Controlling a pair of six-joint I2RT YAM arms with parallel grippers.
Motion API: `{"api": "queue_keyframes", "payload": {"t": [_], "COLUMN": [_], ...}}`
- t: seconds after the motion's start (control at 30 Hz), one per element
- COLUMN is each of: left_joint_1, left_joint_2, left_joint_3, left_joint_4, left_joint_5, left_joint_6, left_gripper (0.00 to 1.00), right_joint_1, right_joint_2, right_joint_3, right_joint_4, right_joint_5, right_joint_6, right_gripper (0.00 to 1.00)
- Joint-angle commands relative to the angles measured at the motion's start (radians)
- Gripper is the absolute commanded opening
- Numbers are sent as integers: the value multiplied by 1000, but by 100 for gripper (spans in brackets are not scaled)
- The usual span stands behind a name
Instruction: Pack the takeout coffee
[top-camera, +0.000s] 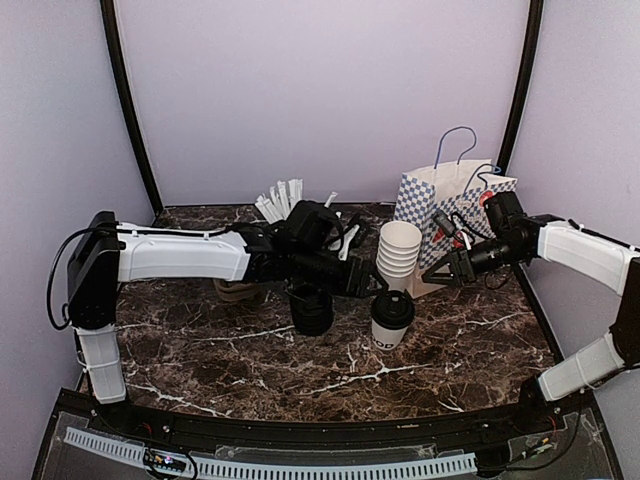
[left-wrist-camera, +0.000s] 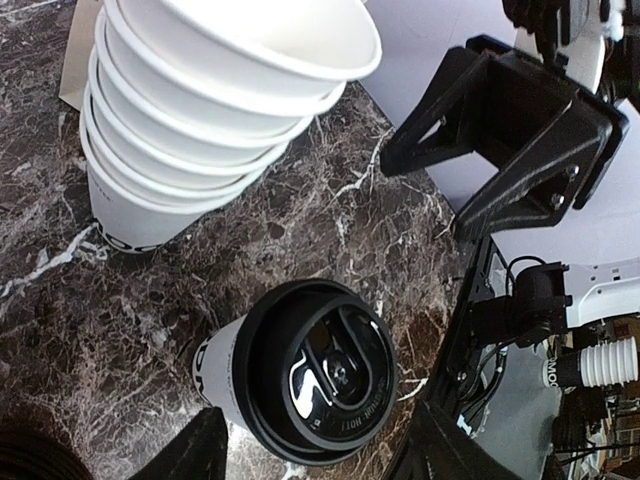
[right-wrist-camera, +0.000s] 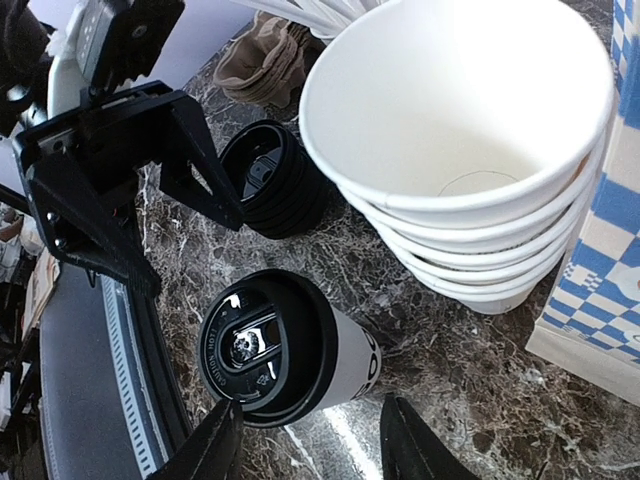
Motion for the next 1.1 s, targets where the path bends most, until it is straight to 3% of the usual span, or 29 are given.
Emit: {"api": "queue_keyframes", "payload": {"t": [0.0, 0.47, 1.07], "left_joint_1": [-33, -81, -30], "left_joint_2": [-45, 23, 94], "left_joint_3": [-21, 26, 110], "left_joint_4": [-49, -123, -170], "left_joint_5": [-54, -111, -115], "left_joint_6": [38, 55, 103], "left_gripper": [66, 68, 54], "right_joint_1": [6, 128, 197], "right_joint_2": [18, 70, 39], "right_joint_3": [43, 9, -38], "right_joint_4": [-28, -1, -52], "right_joint_5": [37, 67, 65], "right_joint_6": [-42, -62, -127], "right_gripper": [47, 54, 53]}}
